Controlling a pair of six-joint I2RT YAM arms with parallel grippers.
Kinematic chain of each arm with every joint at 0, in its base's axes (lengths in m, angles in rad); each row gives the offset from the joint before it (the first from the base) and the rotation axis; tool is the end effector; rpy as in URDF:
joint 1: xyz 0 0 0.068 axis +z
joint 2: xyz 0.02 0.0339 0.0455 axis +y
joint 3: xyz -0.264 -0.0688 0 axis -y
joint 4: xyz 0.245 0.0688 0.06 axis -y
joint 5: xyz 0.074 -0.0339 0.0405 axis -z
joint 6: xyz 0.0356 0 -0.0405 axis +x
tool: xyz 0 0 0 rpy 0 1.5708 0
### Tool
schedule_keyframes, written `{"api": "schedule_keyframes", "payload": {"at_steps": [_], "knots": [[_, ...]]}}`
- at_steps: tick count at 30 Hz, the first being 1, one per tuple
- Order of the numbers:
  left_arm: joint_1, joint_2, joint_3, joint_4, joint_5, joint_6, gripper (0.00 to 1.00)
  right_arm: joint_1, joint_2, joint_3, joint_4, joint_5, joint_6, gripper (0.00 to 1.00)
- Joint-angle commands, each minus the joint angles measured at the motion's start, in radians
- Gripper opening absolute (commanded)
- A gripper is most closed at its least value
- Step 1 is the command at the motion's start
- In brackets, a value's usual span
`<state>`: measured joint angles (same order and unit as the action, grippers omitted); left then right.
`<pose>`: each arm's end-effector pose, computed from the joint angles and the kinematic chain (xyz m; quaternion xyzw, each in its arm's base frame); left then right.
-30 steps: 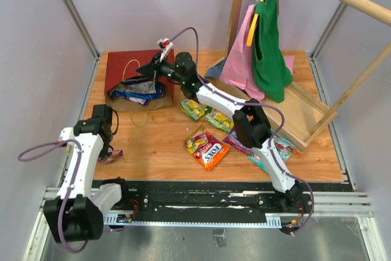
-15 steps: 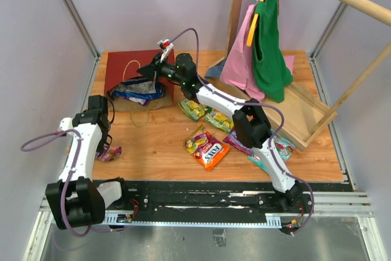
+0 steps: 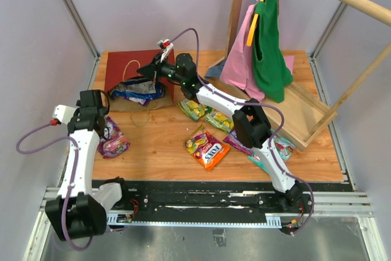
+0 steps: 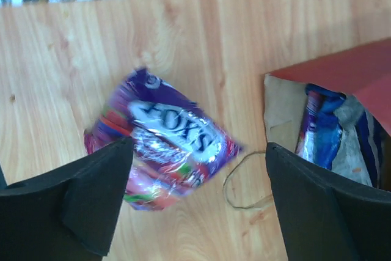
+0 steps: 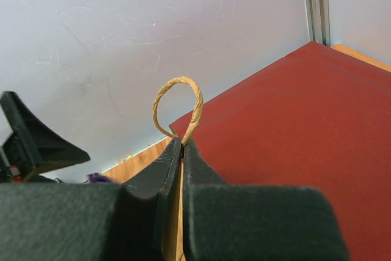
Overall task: Take the snacks out of the paper bag
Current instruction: Place the snack at the center of the board.
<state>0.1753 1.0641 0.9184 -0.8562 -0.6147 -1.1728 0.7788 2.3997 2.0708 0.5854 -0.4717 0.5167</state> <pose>0.1919 0.0548 0.2813 -0.6373 0.6618 0.1271 0.3738 0.3930 0.4106 0.2963 -0.2610 0.5647 0.5783 0.5278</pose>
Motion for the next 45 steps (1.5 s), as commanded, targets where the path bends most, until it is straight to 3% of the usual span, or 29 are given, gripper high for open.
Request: {"api": "schedule_keyframes", "payload": {"at_steps": [1, 5, 7, 10, 12, 13, 15, 18, 24, 29, 35, 45], "knots": [[0.006, -0.132, -0.052, 0.162, -0.053, 0.105, 0.99, -0.020, -0.009, 0.034, 0.030, -0.019, -0.010, 0.01], [0.006, -0.072, -0.008, 0.118, -0.002, 0.089, 1.00, -0.020, 0.004, 0.043, 0.035, -0.025, 0.010, 0.01], [0.006, -0.058, -0.005, 0.148, 0.106, 0.165, 0.99, -0.020, 0.005, 0.040, 0.035, -0.031, 0.010, 0.01], [0.007, -0.171, -0.149, 0.440, 0.475, 0.409, 0.94, -0.021, -0.003, 0.031, 0.029, -0.027, -0.004, 0.01], [0.006, -0.342, -0.349, 0.729, 0.742, 0.433, 0.99, -0.020, -0.005, 0.032, 0.022, -0.028, -0.011, 0.01], [0.006, -0.406, -0.443, 0.836, 0.810, 0.410, 1.00, -0.022, -0.007, 0.031, 0.020, -0.028, -0.015, 0.01], [0.006, -0.447, -0.524, 0.849, 0.806, 0.389, 1.00, -0.023, -0.014, 0.024, 0.016, -0.027, -0.023, 0.01], [0.006, -0.384, -0.560, 0.860, 0.820, 0.419, 0.99, -0.023, -0.012, 0.022, 0.020, -0.025, -0.019, 0.01], [0.007, -0.182, -0.617, 1.107, 0.895, 0.369, 0.83, -0.021, -0.005, 0.009, 0.045, -0.036, 0.027, 0.01], [0.006, 0.017, -0.583, 1.227, 0.889, 0.375, 0.47, -0.023, -0.030, -0.030, 0.056, -0.023, 0.013, 0.01], [0.006, 0.209, -0.552, 1.406, 0.871, 0.326, 0.42, -0.022, -0.021, -0.018, 0.047, -0.023, 0.012, 0.01], [0.007, 0.421, -0.439, 1.530, 0.801, 0.284, 0.43, -0.024, -0.005, -0.008, 0.042, -0.027, 0.011, 0.01]]}}
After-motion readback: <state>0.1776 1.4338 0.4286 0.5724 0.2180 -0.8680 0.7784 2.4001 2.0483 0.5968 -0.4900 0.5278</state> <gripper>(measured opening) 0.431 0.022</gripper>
